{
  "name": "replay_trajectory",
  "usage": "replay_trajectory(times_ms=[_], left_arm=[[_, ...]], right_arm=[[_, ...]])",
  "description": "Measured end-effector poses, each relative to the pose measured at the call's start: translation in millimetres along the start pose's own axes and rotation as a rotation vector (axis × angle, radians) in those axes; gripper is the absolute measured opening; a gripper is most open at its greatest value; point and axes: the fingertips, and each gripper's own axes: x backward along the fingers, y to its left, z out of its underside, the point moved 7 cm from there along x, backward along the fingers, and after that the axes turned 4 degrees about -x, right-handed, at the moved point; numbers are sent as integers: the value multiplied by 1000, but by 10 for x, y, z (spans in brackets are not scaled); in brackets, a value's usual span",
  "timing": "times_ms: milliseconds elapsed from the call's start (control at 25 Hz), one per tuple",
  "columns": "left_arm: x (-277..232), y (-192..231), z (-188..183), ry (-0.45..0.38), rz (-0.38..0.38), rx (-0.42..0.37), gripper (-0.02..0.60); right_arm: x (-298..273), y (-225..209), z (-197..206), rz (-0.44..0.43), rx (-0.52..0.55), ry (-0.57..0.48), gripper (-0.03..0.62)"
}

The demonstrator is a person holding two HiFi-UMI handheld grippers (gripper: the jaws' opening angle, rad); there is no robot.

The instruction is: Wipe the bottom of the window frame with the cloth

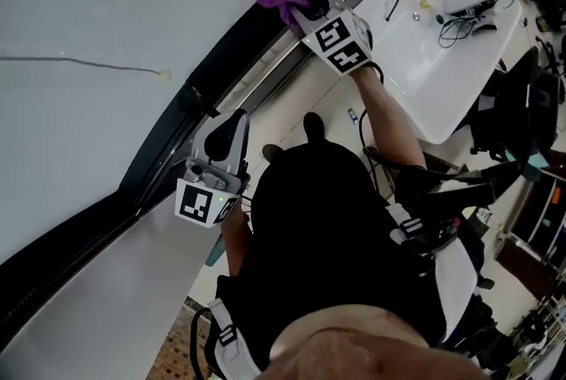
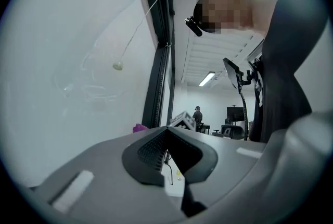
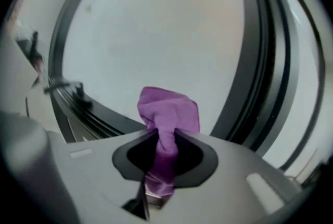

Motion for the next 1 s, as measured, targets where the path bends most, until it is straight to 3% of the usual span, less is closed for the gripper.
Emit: replay_trajectory(times_ms=[80,280,600,1000], left_arm=[[-36,50,1,0,15,6,2],[44,206,-165,8,2,-4,2],[-210,-56,67,1,53,33,2],[-135,-82,12,-13,35,22,2]], right_arm=[[286,217,-5,-65,-81,-66,75],[558,550,-202,-63,-55,-93,75],[1107,464,332,-200,-242,-97,76],[1277,694,216,-329,-251,-151,75]])
